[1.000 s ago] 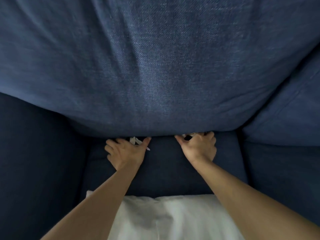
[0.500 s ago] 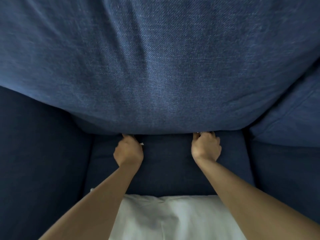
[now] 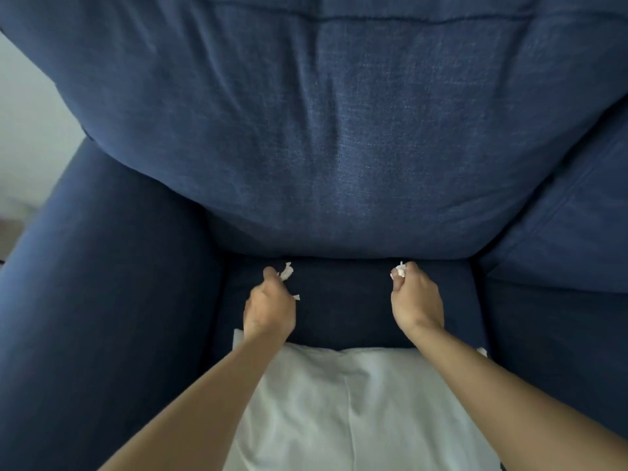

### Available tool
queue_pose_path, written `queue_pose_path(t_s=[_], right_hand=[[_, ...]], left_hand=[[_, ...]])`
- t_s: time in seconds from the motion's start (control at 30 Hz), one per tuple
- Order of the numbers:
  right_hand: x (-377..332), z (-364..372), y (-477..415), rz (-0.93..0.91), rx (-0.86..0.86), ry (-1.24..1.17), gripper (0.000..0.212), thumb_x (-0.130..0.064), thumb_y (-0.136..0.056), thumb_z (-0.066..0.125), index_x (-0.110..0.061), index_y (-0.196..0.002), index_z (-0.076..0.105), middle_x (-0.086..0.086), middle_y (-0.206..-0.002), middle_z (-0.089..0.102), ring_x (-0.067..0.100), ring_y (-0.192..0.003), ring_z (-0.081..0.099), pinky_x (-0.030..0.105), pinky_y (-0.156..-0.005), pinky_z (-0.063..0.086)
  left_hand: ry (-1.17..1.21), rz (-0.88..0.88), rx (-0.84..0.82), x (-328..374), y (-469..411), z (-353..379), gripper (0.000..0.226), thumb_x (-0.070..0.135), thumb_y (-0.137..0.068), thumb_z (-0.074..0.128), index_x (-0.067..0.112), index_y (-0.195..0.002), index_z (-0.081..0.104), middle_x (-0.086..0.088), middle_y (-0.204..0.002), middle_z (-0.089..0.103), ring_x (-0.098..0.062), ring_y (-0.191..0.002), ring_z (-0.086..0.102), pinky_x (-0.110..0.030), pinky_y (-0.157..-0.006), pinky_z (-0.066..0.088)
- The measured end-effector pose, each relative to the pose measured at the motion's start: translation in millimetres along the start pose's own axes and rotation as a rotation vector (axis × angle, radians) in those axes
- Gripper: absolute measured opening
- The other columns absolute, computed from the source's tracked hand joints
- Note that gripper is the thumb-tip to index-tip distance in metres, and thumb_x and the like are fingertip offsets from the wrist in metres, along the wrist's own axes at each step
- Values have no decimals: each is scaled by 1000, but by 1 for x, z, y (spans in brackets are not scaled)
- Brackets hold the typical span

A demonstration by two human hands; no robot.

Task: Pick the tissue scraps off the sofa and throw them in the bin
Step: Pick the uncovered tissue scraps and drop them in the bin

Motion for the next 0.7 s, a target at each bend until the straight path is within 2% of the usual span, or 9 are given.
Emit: queue_pose_path(t_s=[0.07, 0.2, 0.37, 0.47, 0.57, 0.7], right_hand=[[-7, -6, 15, -26, 11, 8, 31, -27, -107, 39, -5, -108, 61, 12, -111, 70, 34, -101, 63, 36, -71, 41], [-31, -20, 50, -88, 32, 0, 29, -25, -106, 39, -6, -109, 62, 10, -114, 70, 34, -104, 63, 40, -79, 50], [-103, -29, 109, -199, 19, -44, 32, -28, -107, 38, -6, -109, 61, 11, -113, 70, 35, -104, 62, 43, -81, 51], [-163, -28, 157, -293, -17, -86, 33, -30, -106, 39, -7, -105, 63, 10, -108, 71, 35, -99, 63, 46, -82, 53], [-219, -15, 214, -388, -87, -101, 28, -29, -102, 42, -13, -97, 65, 7, -101, 72, 33, -94, 64, 41, -76, 51], [-283, 16, 298, -508, -198, -104, 18, -31, -97, 49, -20, -91, 61, -2, -94, 69, 26, -89, 62, 37, -72, 49]], left_hand=[[42, -9, 2, -7, 12, -14, 14, 10, -96, 29, 11, -90, 41, -7, -82, 55, -27, -73, 53, -39, -64, 41], [115, 15, 38, -20, 34, -54, 16, 13, -98, 29, 10, -87, 41, -8, -80, 54, -27, -71, 53, -38, -60, 40], [148, 54, 148, -60, 61, -129, 12, 9, -99, 33, 6, -92, 41, -14, -84, 57, -31, -71, 53, -38, -57, 40], [118, 42, 243, -103, 77, -185, 16, 12, -100, 31, 5, -93, 43, -13, -82, 58, -34, -70, 55, -38, -55, 40], [108, -14, 335, -158, 101, -237, 26, 19, -100, 27, 7, -87, 46, -9, -77, 57, -31, -68, 54, -37, -55, 39], [118, -130, 422, -254, 141, -296, 30, 24, -97, 30, 9, -80, 49, -12, -78, 57, -37, -73, 53, -38, -61, 37]])
Point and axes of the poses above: each hand's wrist, its own y-axis away from the middle knuckle, its own z-axis out of the palm, x = y × z, the point moved 2 cm from there along -y, towards the middle knuckle
